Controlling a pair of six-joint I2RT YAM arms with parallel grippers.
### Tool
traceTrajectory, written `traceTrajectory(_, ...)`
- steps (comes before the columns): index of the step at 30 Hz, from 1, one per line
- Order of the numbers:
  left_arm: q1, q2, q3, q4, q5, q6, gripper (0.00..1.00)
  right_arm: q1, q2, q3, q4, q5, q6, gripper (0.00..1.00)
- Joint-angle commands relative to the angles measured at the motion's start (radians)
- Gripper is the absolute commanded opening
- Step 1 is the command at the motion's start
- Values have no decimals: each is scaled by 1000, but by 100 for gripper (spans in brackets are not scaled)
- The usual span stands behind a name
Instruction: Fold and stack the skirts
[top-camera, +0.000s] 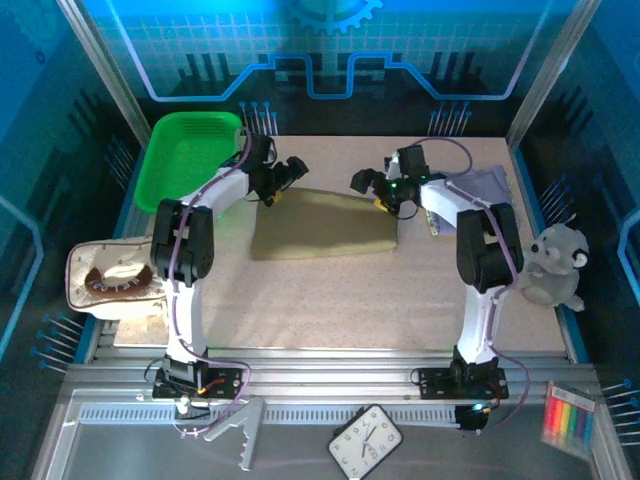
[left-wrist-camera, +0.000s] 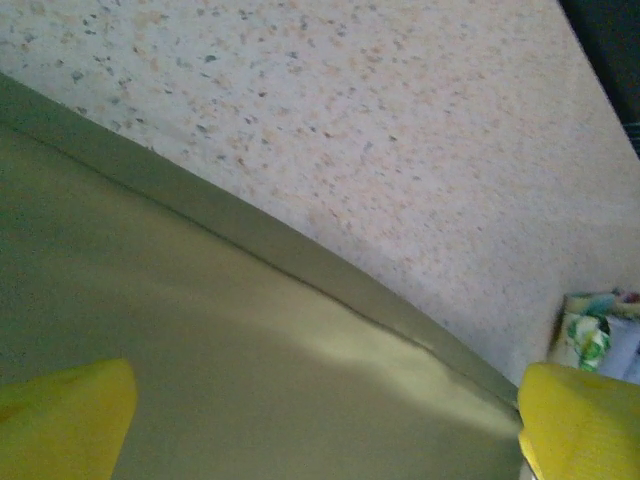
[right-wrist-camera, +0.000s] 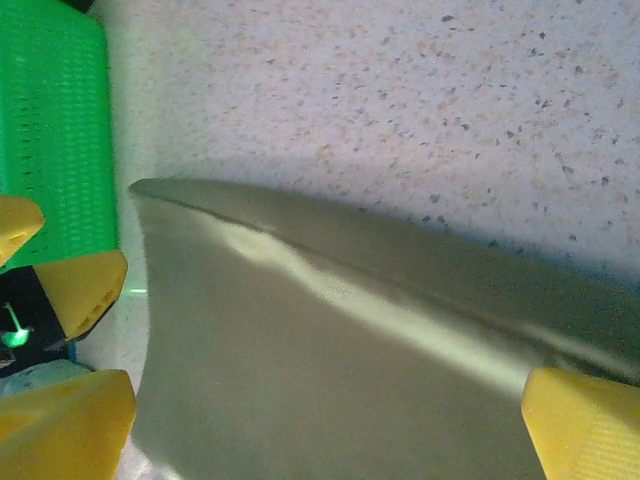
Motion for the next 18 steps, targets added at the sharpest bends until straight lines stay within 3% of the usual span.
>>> traceTrajectory(1,4,73,41,-25,-68,-38,99,-3,65,36,-15,107,41,100)
traceTrajectory(4,4,113,35,-96,-194,-56,99,-11,99,54,-125,234,63,100)
traceTrajectory(9,9,132,5,-165,-268,-65,99,-16,88,27,-139,251,29,100)
traceTrajectory(18,-18,-122,-122,-39,-25,-79,99,2,-114,-56,-178,159,38,100)
